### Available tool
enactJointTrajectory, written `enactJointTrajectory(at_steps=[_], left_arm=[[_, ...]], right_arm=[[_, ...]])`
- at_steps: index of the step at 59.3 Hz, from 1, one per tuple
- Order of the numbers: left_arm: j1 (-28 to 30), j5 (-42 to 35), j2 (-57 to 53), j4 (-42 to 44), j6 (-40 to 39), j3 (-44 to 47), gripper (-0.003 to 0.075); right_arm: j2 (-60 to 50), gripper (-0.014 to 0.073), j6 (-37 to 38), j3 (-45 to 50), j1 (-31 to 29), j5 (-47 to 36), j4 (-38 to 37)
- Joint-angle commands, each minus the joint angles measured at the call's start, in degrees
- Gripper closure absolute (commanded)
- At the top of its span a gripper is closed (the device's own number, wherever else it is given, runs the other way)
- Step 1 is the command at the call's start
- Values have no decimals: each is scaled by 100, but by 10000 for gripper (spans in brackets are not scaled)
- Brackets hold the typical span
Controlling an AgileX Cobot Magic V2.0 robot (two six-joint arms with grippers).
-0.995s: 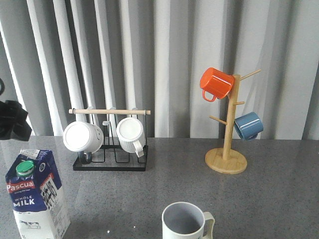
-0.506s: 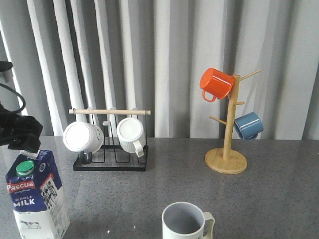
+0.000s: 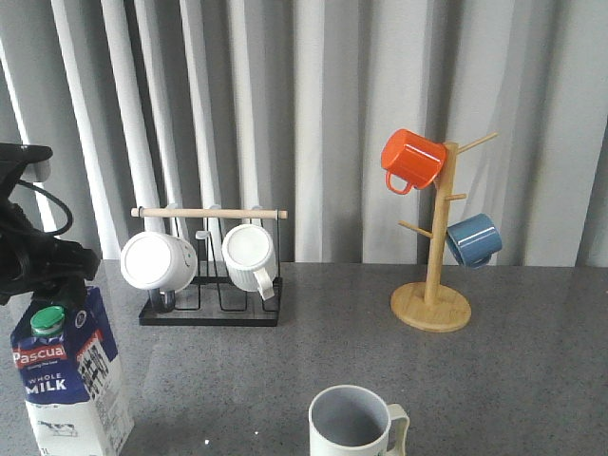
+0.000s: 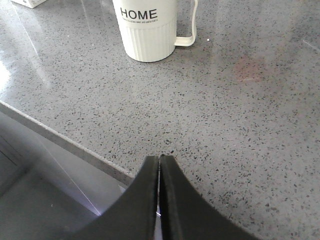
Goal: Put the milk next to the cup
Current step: 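Lower the left gripper over the milk carton's green-capped top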
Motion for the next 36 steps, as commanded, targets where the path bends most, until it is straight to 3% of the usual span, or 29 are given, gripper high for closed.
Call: enactJointTrajectory(at_steps=[1, 36], left_arm=[[-28, -107, -115, 32, -59, -177, 200], [-28, -107, 371, 163, -59, -177, 200]], right_arm=[[45, 600, -10, -152, -40, -385, 39], [45, 600, -5, -152, -40, -385, 39]])
